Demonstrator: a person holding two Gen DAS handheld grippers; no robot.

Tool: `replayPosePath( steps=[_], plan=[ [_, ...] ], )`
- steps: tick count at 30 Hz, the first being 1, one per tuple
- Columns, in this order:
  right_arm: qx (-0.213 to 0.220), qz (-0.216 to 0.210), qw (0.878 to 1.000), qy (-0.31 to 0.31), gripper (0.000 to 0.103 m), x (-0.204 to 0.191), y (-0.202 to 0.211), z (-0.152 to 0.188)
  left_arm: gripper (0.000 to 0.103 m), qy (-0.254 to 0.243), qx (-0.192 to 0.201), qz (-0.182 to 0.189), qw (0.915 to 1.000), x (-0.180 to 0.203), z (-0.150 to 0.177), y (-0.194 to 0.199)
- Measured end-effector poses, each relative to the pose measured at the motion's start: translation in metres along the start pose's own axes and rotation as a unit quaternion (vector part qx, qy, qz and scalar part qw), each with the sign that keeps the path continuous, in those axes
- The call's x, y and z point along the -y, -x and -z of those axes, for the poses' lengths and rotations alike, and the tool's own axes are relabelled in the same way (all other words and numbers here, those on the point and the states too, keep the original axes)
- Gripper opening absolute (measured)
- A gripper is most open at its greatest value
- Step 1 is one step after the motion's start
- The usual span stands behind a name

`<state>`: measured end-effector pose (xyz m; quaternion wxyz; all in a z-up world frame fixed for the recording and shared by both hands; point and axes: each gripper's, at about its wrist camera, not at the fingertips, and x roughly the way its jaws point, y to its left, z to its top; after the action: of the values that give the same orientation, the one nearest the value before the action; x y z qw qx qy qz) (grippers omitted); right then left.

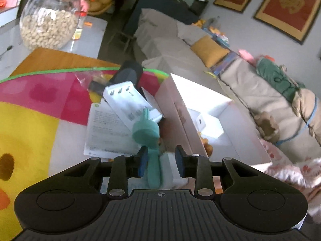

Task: Organize rigid objects
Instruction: 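Grasp the teal handheld fan with the left gripper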

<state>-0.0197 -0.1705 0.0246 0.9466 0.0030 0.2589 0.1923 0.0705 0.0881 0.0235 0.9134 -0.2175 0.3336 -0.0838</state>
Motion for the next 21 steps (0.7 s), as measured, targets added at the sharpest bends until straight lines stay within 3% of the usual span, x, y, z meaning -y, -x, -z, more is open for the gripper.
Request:
replayPosePath(
  steps=[7,11,14,17,21],
  plan=[
    [-0.011,0.002,1.0,0.001,0.068,0.001,-0.008,-0.002,0.033,0.022,0.099,-0.074,0.9921,-0.016,-0.015,0.02],
    [-0.017,0.004,1.0,0.001,0.068,0.001,-0.011,-0.003,0.033,0.032,0.085,-0.075,0.9931,-0.019,-0.018,0.016],
    [-0.02,0.006,1.0,0.0,0.068,0.001,-0.012,-0.003,0.033,-0.017,0.08,-0.07,0.9942,-0.005,-0.013,0.01],
    [-0.023,0.007,1.0,0.003,0.068,0.0,-0.013,-0.003,0.034,-0.07,0.098,-0.093,0.9884,0.01,-0.008,0.007],
    [-0.026,0.008,1.0,0.005,0.068,-0.001,-0.013,-0.002,0.034,-0.08,0.088,-0.085,0.9893,0.019,-0.009,-0.005]
  ],
)
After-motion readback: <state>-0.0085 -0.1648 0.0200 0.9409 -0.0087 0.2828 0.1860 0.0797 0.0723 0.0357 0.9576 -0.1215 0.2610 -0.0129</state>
